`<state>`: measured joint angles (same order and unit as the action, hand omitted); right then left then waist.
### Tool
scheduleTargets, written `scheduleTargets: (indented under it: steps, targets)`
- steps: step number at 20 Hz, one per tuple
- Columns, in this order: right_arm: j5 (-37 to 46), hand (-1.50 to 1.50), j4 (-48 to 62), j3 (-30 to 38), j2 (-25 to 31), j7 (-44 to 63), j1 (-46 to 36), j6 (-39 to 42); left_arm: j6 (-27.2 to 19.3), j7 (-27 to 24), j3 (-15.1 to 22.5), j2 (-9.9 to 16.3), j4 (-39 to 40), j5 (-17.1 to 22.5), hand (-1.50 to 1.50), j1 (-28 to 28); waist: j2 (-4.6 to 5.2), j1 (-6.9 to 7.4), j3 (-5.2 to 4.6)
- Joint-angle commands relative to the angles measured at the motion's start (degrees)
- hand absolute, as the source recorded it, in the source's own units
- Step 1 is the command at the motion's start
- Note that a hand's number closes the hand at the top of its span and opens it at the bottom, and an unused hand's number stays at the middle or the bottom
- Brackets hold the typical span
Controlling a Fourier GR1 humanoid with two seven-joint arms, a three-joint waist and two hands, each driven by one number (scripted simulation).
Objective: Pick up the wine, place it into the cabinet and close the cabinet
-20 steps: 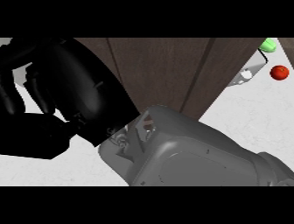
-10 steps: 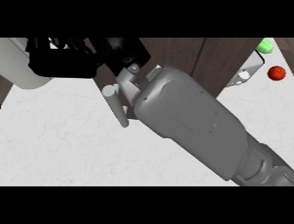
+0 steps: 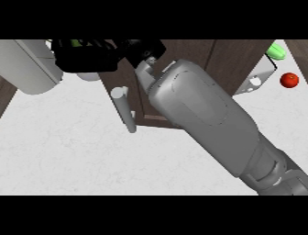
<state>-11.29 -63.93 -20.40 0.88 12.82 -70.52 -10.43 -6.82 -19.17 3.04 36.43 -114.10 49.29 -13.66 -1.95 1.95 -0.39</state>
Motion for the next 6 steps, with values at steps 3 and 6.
scheduleTargets:
  steps: [3,6]
  targets:
    - [3.3,1.50,9.6,2.6,5.2,-4.2,1.4,0.6,0.5,0.5,0.6,-0.6,1.9,-0.7,-1.50,2.0,2.85,-0.88,0.29]
    - [3.1,1.50,10.4,3.6,4.1,-4.7,0.1,0.3,0.8,0.0,0.5,-1.4,2.0,-0.7,-1.50,1.8,2.68,-0.22,0.28]
